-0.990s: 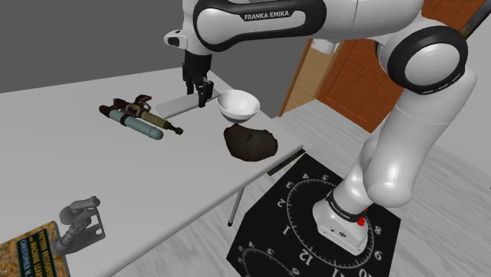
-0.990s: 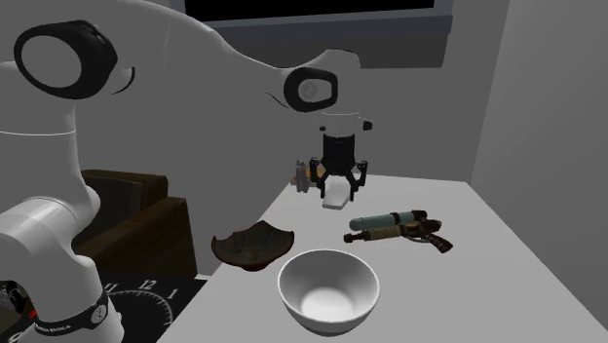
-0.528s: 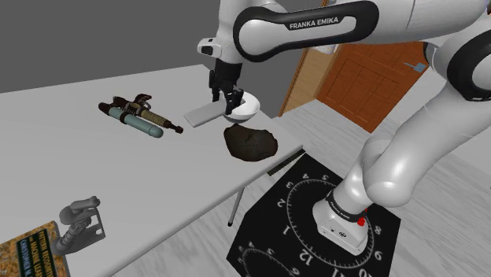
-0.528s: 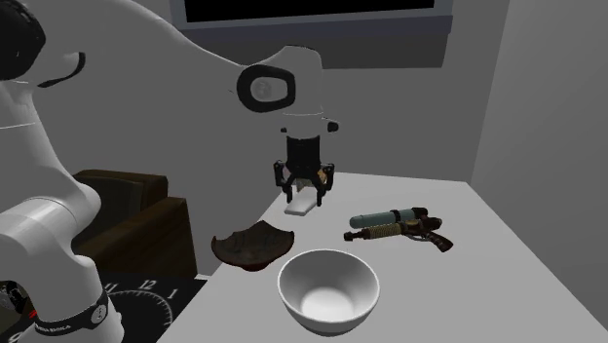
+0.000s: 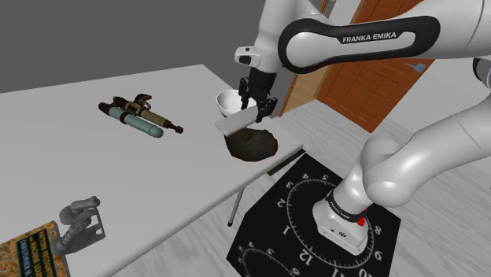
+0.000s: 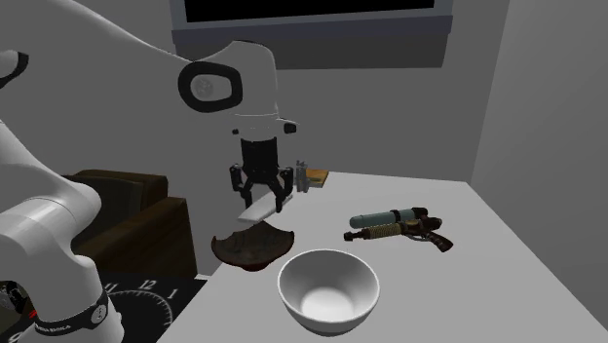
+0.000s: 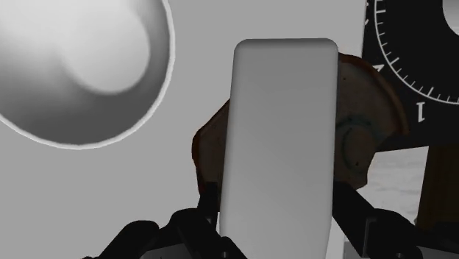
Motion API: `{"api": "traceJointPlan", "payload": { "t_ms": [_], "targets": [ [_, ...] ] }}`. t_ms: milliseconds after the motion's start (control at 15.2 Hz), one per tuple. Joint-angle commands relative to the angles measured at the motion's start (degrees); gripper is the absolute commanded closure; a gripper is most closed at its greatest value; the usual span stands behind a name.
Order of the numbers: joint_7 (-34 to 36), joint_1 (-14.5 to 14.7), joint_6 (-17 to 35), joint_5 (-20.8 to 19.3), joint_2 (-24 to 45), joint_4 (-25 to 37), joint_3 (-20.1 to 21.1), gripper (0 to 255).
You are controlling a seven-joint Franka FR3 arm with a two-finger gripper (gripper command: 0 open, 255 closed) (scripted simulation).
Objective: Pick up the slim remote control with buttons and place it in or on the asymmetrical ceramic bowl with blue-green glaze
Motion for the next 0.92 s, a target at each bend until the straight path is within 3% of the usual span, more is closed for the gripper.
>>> {"api": "traceJointPlan", "payload": {
  "t_ms": [0,858],
  "targets": [
    [-0.58,-0.13,-0.67,0.00,-4.98,-4.34,-0.43,255],
    [-0.99,-0.14,9.02,0.10,-3.93,-12.99,-0.51,255]
  ]
}}
